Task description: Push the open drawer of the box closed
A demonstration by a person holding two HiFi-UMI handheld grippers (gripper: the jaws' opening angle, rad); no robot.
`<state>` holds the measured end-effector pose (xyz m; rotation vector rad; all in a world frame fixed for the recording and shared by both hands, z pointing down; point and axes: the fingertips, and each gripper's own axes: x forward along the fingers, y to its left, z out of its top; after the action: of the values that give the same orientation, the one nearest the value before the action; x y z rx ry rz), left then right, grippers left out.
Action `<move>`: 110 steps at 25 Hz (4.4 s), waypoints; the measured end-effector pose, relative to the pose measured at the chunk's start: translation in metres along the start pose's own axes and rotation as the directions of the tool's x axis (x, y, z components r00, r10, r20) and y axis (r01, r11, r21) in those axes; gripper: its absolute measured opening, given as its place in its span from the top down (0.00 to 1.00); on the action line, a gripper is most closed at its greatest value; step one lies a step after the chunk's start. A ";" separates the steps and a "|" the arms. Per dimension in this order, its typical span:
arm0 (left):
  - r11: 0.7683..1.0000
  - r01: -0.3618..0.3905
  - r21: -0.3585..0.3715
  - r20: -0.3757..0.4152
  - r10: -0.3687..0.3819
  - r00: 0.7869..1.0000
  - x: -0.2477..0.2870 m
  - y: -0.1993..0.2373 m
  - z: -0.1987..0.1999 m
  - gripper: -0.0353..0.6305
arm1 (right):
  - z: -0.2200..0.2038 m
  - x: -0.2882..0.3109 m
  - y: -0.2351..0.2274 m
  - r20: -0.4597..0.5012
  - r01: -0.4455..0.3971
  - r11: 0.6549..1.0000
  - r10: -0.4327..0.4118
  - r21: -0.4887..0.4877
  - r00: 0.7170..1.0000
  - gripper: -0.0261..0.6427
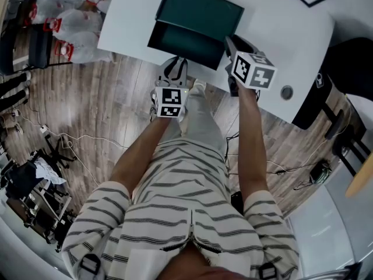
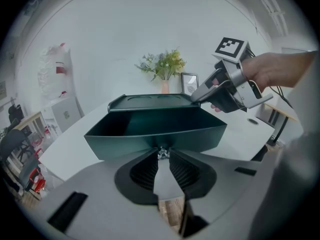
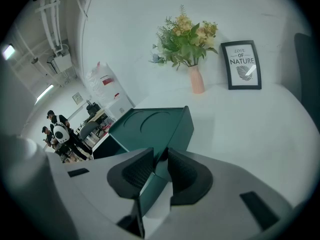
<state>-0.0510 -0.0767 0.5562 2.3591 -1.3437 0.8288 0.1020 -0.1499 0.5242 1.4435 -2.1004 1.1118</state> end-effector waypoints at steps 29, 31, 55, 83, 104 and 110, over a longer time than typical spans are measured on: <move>1.000 0.017 0.007 -0.001 -0.017 1.000 0.025 0.006 0.019 0.84 | -0.002 0.001 0.000 -0.005 -0.001 1.000 0.001 0.004 1.000 0.81; 1.000 0.017 0.007 0.000 -0.017 1.000 0.027 0.006 0.021 0.84 | 0.001 0.000 0.001 -0.001 -0.002 1.000 0.002 0.000 1.000 0.81; 1.000 0.024 0.018 0.004 -0.024 1.000 0.049 0.012 0.039 0.84 | 0.002 0.001 0.003 -0.015 -0.016 1.000 0.015 -0.007 1.000 0.81; 0.999 0.028 0.025 0.002 -0.028 1.000 0.069 0.015 0.053 0.84 | -0.001 0.002 0.003 -0.025 -0.026 1.000 0.026 -0.005 0.999 0.80; 0.999 0.037 0.006 -0.005 -0.037 0.999 0.074 0.015 0.054 0.84 | -0.003 0.002 0.002 -0.004 -0.020 1.000 0.020 0.004 1.000 0.80; 0.999 0.046 -0.007 -0.009 -0.046 0.999 0.072 0.012 0.056 0.83 | -0.003 -0.001 -0.001 0.019 -0.015 0.998 0.014 0.055 1.000 0.80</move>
<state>-0.0138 -0.1613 0.5564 2.3686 -1.2819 0.8190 0.1030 -0.1473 0.5255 1.4705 -2.1118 1.1752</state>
